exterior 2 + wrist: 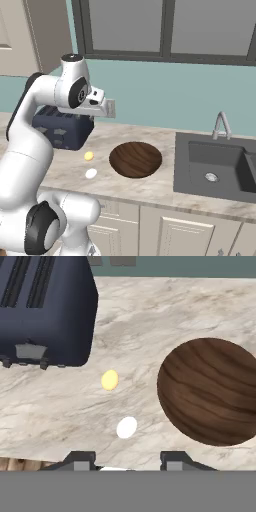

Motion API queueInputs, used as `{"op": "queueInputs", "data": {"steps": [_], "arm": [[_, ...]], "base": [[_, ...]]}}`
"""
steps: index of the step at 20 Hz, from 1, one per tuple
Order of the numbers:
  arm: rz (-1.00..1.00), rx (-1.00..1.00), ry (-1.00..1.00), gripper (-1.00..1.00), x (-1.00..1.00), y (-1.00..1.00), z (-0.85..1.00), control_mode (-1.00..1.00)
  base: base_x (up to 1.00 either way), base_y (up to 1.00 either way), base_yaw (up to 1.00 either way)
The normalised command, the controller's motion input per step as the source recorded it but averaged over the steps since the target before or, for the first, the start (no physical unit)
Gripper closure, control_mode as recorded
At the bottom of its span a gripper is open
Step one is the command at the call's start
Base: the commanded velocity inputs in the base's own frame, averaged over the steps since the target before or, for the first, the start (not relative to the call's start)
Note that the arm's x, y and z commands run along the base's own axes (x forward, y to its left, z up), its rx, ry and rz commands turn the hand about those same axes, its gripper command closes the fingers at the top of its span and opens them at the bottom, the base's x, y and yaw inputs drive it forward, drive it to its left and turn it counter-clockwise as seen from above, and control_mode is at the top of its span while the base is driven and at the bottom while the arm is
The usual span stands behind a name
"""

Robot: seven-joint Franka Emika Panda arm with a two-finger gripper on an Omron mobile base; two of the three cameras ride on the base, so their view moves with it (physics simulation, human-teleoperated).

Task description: Gather the eggs and milk located in the vicinity of the sink area and place them right next to the bowl.

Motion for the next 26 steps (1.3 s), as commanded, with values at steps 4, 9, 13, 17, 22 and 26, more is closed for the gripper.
{"op": "queueInputs", "data": {"steps": [4, 9, 13, 17, 22, 26], "arm": [[0.00, 0.00, 0.02, -1.00, -0.02, 0.00, -0.09, -1.00], [0.01, 0.00, 0.04, -1.00, -0.12, 0.00, -0.20, -1.00], [0.03, 0.00, 0.06, -1.00, -0.13, 0.01, -0.19, -1.00], [0.03, 0.00, 0.07, -1.00, -0.11, 0.08, -0.22, -1.00], [0.01, 0.00, 0.03, -1.00, -0.05, 0.20, -0.31, -1.00], [0.00, -0.02, 0.00, -1.00, -0.03, 0.22, -0.46, -1.00]], "base": [[0.00, 0.00, 0.00], [0.00, 0.00, 0.00], [0.00, 0.00, 0.00], [0.00, 0.00, 0.00], [0.00, 0.00, 0.00], [0.00, 0.00, 0.00]]}}
